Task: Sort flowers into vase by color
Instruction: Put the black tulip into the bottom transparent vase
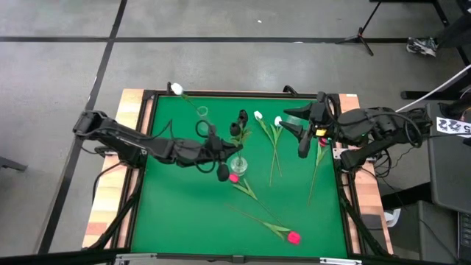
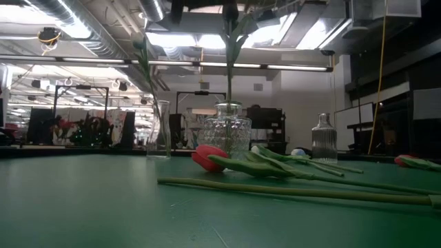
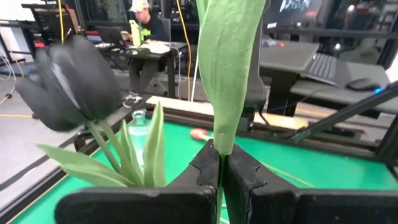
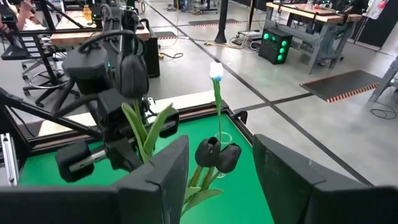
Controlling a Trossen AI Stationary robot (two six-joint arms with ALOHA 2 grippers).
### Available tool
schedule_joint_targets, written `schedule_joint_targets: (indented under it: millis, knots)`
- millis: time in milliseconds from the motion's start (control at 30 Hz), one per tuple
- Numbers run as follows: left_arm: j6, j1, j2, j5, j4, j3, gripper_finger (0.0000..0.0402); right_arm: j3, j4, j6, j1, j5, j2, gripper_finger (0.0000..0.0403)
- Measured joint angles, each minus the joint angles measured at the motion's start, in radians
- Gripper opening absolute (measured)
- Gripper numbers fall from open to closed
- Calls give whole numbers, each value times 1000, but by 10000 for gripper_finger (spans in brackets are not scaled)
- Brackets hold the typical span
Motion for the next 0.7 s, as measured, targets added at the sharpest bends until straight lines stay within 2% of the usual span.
schedule_joint_targets:
  millis: [267, 467, 700]
  knots:
    - [-57, 0, 37, 0, -6, -11, 3, 0, 1, 0, 0, -1, 0, 177]
    - [-171, -1, 36, -13, 43, -114, 3, 0, 1, 0, 0, -2, 0, 177]
    - [-136, 13, 33, -16, 114, -150, 10, 0, 1, 0, 0, -2, 0, 177]
